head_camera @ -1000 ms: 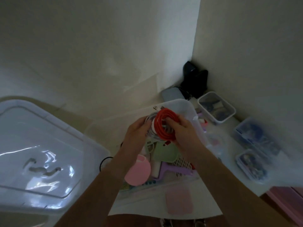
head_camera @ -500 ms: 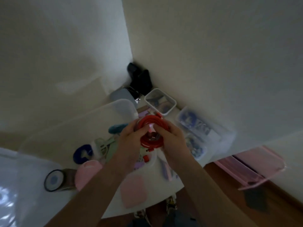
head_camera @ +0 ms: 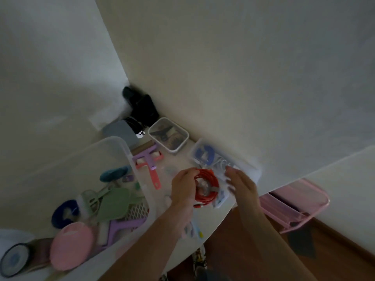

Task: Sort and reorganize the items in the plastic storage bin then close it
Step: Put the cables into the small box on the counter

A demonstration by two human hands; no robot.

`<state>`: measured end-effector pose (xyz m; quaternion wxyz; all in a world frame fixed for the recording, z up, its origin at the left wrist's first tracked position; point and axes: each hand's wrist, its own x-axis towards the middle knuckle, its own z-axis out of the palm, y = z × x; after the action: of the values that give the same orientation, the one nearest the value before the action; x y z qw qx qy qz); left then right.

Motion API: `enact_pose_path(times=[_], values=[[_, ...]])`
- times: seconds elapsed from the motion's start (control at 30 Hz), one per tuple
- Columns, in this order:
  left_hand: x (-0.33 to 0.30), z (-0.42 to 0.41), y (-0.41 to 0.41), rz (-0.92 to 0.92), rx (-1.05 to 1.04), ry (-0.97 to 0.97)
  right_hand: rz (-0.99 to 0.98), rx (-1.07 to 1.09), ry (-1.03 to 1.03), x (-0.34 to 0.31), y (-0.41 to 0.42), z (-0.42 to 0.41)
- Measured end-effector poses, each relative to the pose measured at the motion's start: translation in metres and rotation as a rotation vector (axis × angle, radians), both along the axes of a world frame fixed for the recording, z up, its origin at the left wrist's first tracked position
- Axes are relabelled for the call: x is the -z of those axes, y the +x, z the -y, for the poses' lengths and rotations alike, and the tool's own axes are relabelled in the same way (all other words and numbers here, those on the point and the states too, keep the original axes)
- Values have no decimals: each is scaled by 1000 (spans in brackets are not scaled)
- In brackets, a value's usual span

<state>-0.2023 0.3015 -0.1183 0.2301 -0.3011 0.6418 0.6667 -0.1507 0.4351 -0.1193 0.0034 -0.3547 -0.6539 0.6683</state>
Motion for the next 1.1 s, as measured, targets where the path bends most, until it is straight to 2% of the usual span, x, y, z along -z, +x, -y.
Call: enact_pose_path(times=[0.03, 0.1, 0.13, 0.2, 0.3, 0.5, 0.63, 0.77, 0.9, 1.0, 1.1], values=[[8, -4, -3, 32, -16, -42, 11, -81, 340, 14, -4, -15], [23, -8, -8, 37, -55, -130, 126, -404, 1015, 40, -14, -34], [30, -10, -12, 34, -69, -167, 210, -572, 1206, 51, -20, -40], [41, -12, -26, 76, -77, -208, 324, -776, 1388, 64, -26, -41], [60, -18, -50, 186, -60, -192, 304, -773, 1523, 78, -26, -42], [66, -36, -72, 239, 40, 3, 179, -752, 1612, 91, -15, -51], [74, -33, -75, 176, 91, -93, 185, -779, 1543, 87, -11, -57], [72, -28, -80, 154, 116, -105, 249, -861, 1434, 68, -14, -67], [68, -26, -84, 153, 130, -134, 177, -797, 1242, 51, -15, -86], [64, -25, -87, 128, 170, -166, 108, -784, 1284, 55, -11, -87], [63, -22, -88, 81, 255, -279, 30, -756, 1378, 70, -5, -82]])
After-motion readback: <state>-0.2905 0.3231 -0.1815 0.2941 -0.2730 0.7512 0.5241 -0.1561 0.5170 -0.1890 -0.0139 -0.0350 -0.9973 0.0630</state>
